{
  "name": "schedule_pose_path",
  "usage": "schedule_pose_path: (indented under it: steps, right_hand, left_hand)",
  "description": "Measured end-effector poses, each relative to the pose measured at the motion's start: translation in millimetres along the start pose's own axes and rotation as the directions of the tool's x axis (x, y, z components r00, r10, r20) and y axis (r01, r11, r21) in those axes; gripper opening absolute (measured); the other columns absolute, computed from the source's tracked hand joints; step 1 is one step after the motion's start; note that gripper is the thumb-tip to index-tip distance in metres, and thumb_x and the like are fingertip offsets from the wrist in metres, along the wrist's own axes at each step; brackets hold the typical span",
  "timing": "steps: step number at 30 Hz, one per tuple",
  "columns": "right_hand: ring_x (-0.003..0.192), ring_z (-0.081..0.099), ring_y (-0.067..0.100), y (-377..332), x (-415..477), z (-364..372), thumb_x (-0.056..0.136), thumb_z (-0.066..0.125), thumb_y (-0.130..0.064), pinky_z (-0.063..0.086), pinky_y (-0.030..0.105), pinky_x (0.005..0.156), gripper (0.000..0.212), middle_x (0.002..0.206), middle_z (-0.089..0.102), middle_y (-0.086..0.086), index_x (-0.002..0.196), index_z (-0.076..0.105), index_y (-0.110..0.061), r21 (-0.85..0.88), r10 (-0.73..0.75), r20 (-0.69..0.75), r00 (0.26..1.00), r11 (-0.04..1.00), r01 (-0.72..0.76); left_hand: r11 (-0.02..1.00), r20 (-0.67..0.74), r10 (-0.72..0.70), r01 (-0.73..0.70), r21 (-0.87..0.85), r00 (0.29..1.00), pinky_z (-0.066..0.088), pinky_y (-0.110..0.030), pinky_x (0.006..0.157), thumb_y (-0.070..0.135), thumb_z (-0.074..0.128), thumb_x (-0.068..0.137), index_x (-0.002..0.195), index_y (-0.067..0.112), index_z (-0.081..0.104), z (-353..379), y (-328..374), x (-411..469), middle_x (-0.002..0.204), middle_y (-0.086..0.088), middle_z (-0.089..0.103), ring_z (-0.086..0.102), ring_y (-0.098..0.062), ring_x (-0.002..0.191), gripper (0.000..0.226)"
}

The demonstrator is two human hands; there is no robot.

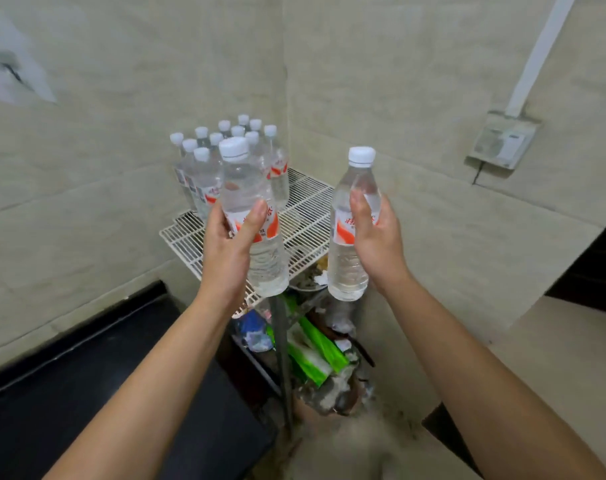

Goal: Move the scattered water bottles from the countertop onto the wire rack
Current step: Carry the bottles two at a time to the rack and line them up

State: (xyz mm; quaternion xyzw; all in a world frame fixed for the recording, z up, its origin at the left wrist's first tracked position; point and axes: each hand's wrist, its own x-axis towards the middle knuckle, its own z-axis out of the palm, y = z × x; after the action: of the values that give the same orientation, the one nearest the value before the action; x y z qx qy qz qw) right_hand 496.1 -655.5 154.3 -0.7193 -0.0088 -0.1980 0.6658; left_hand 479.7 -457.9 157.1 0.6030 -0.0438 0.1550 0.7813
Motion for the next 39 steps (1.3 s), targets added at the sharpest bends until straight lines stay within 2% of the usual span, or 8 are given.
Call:
schedule_pose_path:
  steps: [6,11,17,26,29,32,35,39]
  right_hand:
    - [0.114,0.063,0.008,44,100,40,0.086,0.052,-0.075,0.049,0.021,0.089,0.069,0.124,0.066,-0.005,0.131,0.054,-0.023,0.007,-0.043,0.273,0.961,0.999,0.043]
    - [0.104,0.058,-0.010,78,181,74,0.092,0.053,-0.063,0.049,0.017,0.092,0.065,0.124,0.062,-0.014,0.142,0.048,-0.022,0.029,-0.041,0.490,0.871,0.999,0.030]
    - [0.129,0.057,0.012,121,233,113,0.082,0.053,-0.079,0.044,0.046,0.113,0.085,0.143,0.058,-0.005,0.147,0.044,-0.026,0.050,0.014,0.665,0.747,0.997,-0.064]
    - [0.124,0.060,0.002,151,235,143,0.073,0.048,-0.090,0.049,0.035,0.107,0.093,0.137,0.061,-0.010,0.145,0.041,-0.031,0.020,0.031,0.755,0.655,0.997,-0.070]
    - [0.117,0.059,-0.010,165,232,132,0.072,0.062,-0.083,0.048,0.015,0.099,0.096,0.130,0.060,-0.016,0.144,0.039,-0.025,-0.005,0.029,0.793,0.608,0.999,-0.041]
    - [0.139,0.045,0.006,191,231,114,0.067,0.080,-0.069,0.042,0.038,0.115,0.107,0.150,0.046,-0.010,0.153,0.027,-0.036,-0.218,0.143,0.859,0.492,0.971,0.099]
    - [0.153,0.021,0.022,205,232,100,0.061,0.080,-0.073,0.027,0.052,0.123,0.112,0.165,0.021,-0.005,0.154,0.025,-0.044,-0.479,0.308,0.846,0.436,0.797,0.367]
    - [0.136,0.047,0.020,196,227,104,0.075,0.086,-0.044,0.039,0.043,0.115,0.076,0.147,0.049,0.000,0.141,0.051,-0.030,-0.453,0.266,0.838,0.477,0.827,0.334]
  left_hand:
    - [0.999,-0.215,0.004,0.006,0.048,0.977,0.058,-0.031,0.079,0.033,0.076,0.080,0.130,0.005,0.060,8,-39,64,0.114,-0.009,0.074,0.074,-0.019,0.100,0.060]
    - [0.983,-0.389,0.051,0.023,0.183,0.920,0.055,-0.021,0.074,0.035,0.079,0.075,0.119,0.011,0.066,13,-67,119,0.103,-0.002,0.076,0.072,-0.009,0.089,0.052]
    - [0.954,-0.487,0.052,0.100,0.282,0.872,0.056,-0.037,0.087,0.037,0.086,0.075,0.123,0.013,0.066,10,-101,157,0.117,-0.012,0.072,0.069,-0.025,0.102,0.058]
    - [0.934,-0.459,0.029,0.139,0.329,0.888,0.057,-0.033,0.095,0.033,0.075,0.082,0.136,0.017,0.059,2,-122,159,0.125,-0.001,0.071,0.067,-0.018,0.116,0.059]
    - [0.901,-0.437,0.056,0.144,0.410,0.897,0.054,-0.037,0.097,0.041,0.083,0.078,0.135,0.021,0.059,-6,-131,154,0.125,0.005,0.070,0.067,-0.016,0.117,0.065]
    - [0.803,-0.387,-0.023,0.247,0.542,0.922,0.056,-0.034,0.095,0.043,0.089,0.068,0.133,0.032,0.055,-16,-147,140,0.126,0.013,0.067,0.063,-0.004,0.116,0.074]
    - [0.710,-0.370,-0.133,0.349,0.612,0.919,0.055,-0.039,0.100,0.032,0.088,0.071,0.137,0.031,0.051,-23,-164,126,0.130,0.011,0.062,0.059,-0.001,0.118,0.076]
    - [0.702,-0.407,-0.115,0.364,0.612,0.906,0.058,-0.039,0.094,0.019,0.083,0.079,0.130,0.031,0.055,-27,-170,123,0.118,0.014,0.068,0.063,0.002,0.108,0.059]
